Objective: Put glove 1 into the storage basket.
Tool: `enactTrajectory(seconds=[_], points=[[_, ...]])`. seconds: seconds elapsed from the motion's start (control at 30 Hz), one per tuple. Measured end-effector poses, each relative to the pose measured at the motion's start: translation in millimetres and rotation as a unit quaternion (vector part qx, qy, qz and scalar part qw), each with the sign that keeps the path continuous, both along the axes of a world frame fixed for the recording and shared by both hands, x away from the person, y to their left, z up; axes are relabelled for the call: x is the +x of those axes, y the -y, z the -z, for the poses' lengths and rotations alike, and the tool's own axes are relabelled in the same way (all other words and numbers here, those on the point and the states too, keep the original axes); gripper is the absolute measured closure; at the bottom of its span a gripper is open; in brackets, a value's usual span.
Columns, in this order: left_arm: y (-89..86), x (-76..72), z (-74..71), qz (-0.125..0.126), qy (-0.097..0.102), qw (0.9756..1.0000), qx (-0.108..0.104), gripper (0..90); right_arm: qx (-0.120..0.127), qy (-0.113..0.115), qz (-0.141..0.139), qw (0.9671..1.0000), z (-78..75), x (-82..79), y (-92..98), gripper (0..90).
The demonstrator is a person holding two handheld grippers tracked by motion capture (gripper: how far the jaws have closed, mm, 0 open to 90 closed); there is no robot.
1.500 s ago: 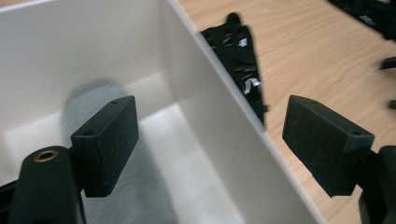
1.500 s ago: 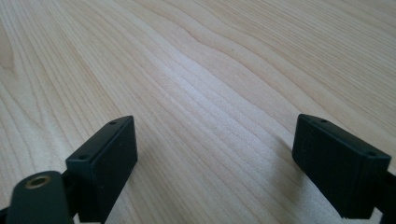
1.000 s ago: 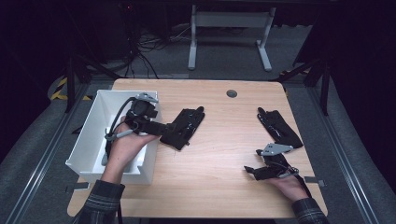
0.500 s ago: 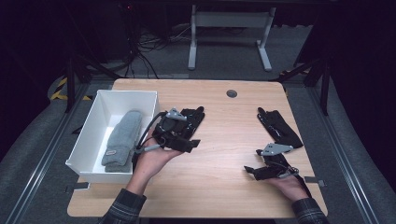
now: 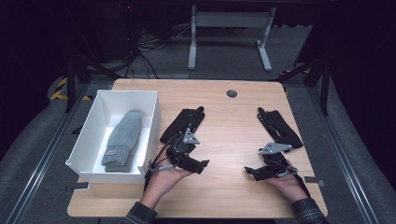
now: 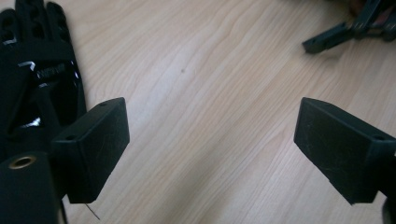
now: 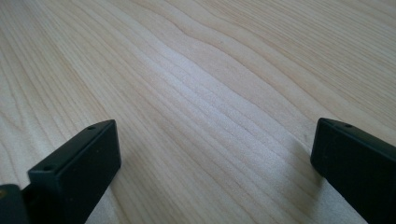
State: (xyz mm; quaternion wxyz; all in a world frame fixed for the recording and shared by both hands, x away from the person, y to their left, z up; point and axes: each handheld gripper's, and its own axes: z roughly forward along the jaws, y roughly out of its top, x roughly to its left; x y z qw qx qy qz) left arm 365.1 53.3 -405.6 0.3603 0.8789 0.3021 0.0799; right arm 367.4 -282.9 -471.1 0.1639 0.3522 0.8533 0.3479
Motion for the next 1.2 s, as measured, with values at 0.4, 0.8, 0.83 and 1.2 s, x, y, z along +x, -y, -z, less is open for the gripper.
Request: enactTrajectory(seconds=[0.4,0.8,0.83,1.2], points=[[-5.1,-4.1,51.3,-0.012,0.0,0.9992,0.037,3.3,0.0,-0.001,0.005,1.0,0.3,-0.1,-1.3,0.3],[-19.8,-4.9,72.1,0.021,0.024,0.9994,0.017,0.0,-0.004,0.003,-0.015,0.9999,-9.0,-0.5,-3.5,8.8],[-19.4,-5.1,72.3,0.025,0.025,0.9992,0.016,0.0,-0.001,0.01,-0.015,0.9998,-13.2,-0.2,-2.3,11.9],[-19.2,-5.7,72.2,0.023,0.025,0.9993,0.016,0.0,0.032,0.025,0.009,0.9992,-39.8,14.8,20.2,60.7]])
